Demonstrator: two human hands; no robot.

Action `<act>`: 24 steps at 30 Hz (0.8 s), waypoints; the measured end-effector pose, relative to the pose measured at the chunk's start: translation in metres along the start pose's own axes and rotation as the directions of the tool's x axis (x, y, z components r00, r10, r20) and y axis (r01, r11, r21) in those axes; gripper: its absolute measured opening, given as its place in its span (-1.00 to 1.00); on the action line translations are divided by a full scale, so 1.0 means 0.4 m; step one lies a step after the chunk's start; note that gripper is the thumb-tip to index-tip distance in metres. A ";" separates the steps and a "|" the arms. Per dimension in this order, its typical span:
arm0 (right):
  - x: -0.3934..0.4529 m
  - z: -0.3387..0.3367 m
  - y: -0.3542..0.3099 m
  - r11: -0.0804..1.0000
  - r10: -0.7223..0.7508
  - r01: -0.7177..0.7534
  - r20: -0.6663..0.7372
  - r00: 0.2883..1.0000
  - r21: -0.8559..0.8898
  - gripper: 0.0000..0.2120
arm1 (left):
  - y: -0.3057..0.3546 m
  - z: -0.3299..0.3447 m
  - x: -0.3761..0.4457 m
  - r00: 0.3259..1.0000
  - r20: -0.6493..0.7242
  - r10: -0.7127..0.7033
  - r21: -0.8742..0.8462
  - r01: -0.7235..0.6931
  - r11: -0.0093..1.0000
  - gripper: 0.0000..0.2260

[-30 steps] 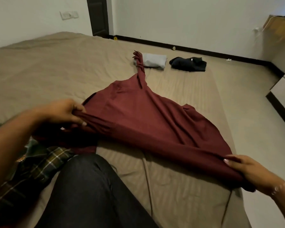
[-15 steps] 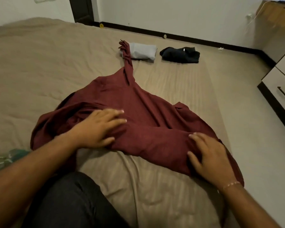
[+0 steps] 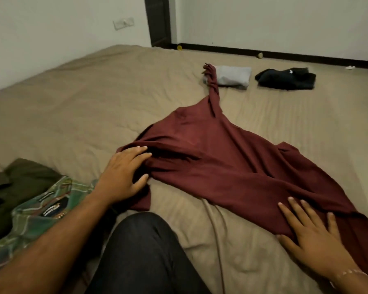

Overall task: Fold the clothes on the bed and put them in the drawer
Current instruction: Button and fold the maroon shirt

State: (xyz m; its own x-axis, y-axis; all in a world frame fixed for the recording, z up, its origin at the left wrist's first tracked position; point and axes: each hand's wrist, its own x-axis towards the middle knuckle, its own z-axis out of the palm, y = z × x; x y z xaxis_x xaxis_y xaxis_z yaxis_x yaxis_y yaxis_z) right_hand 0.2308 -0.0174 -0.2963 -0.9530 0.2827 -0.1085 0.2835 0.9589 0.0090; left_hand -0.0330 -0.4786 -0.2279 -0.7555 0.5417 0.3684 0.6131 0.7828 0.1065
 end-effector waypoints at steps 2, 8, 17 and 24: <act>0.015 -0.028 -0.073 0.998 0.000 0.004 -0.078 0.997 0.056 -0.14 | -0.043 -0.011 -0.051 0.951 -0.164 -0.264 -0.064 0.256 0.964 -0.46; 0.069 -0.134 -0.450 0.711 -0.145 0.277 -0.250 0.957 0.647 -0.41 | -0.060 -0.057 -0.029 0.666 0.058 -0.744 -0.206 0.737 0.643 -0.81; 0.047 -0.297 -0.750 -0.139 -0.295 -0.035 -0.008 0.955 0.990 -0.47 | 0.293 -0.238 0.084 0.865 0.295 -0.406 -0.902 0.392 0.181 -0.81; 0.016 -0.273 -0.382 -0.463 0.104 -0.243 0.325 0.940 0.852 -0.74 | 0.259 -0.082 0.168 0.680 0.190 -0.708 -0.915 0.384 0.123 -0.92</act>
State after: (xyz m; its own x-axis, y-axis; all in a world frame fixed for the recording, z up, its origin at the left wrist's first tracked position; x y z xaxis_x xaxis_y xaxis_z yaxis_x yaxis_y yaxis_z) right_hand 0.1696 -0.1597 -0.1900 -0.8317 0.3584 -0.4240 0.1913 -0.5318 -0.8249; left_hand -0.0128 -0.3709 -0.1618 -0.9918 -0.1278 0.0001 -0.0030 0.0239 0.9997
